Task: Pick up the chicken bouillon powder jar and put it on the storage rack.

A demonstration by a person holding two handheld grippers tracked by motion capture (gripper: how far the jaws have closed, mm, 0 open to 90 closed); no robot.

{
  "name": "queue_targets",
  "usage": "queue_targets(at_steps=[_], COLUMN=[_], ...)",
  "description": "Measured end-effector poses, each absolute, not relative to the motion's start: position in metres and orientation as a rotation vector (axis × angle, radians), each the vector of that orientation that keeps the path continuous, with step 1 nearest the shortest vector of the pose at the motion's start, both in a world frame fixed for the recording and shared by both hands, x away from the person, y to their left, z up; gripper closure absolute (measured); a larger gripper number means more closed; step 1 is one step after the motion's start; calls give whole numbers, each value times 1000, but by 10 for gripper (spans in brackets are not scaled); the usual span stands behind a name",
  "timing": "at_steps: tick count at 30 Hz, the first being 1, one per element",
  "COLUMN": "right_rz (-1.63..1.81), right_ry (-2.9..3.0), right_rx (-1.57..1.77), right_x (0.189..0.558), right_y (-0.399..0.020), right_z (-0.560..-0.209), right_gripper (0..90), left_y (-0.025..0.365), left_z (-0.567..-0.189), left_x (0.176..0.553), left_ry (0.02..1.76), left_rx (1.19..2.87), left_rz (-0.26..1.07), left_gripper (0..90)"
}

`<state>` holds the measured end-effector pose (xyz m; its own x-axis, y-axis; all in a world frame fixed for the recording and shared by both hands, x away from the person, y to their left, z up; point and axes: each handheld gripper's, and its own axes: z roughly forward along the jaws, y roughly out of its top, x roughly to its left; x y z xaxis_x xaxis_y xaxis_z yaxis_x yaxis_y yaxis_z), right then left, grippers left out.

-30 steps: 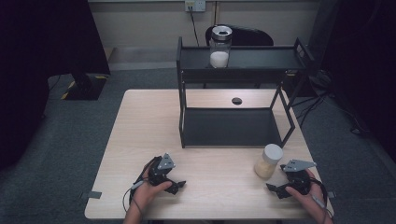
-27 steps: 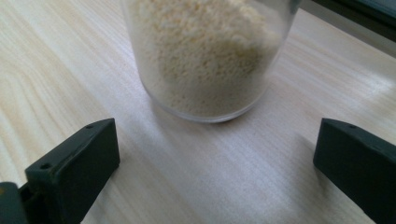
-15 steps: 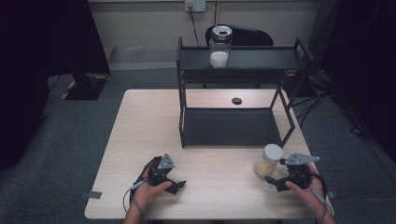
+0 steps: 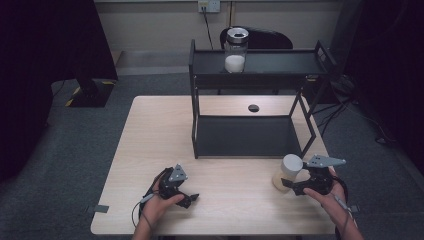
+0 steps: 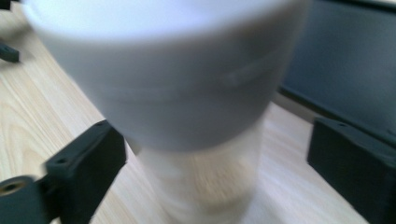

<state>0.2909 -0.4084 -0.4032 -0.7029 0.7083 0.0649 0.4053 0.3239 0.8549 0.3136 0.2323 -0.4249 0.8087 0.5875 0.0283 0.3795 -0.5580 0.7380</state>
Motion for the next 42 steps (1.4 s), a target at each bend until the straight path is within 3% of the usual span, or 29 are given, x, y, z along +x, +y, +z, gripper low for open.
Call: queue_targets(at_steps=[12, 42], right_rz=[1380, 1308], right_ry=[2231, 2274], right_rx=[882, 938], right_x=[295, 347], right_y=[-399, -374], right_z=[-404, -355], right_gripper=[342, 349], left_y=[232, 232], left_z=[-425, -425], left_x=[314, 314], left_ry=[708, 707], left_rx=[2227, 2228], left_rz=[350, 350], left_gripper=[0, 0])
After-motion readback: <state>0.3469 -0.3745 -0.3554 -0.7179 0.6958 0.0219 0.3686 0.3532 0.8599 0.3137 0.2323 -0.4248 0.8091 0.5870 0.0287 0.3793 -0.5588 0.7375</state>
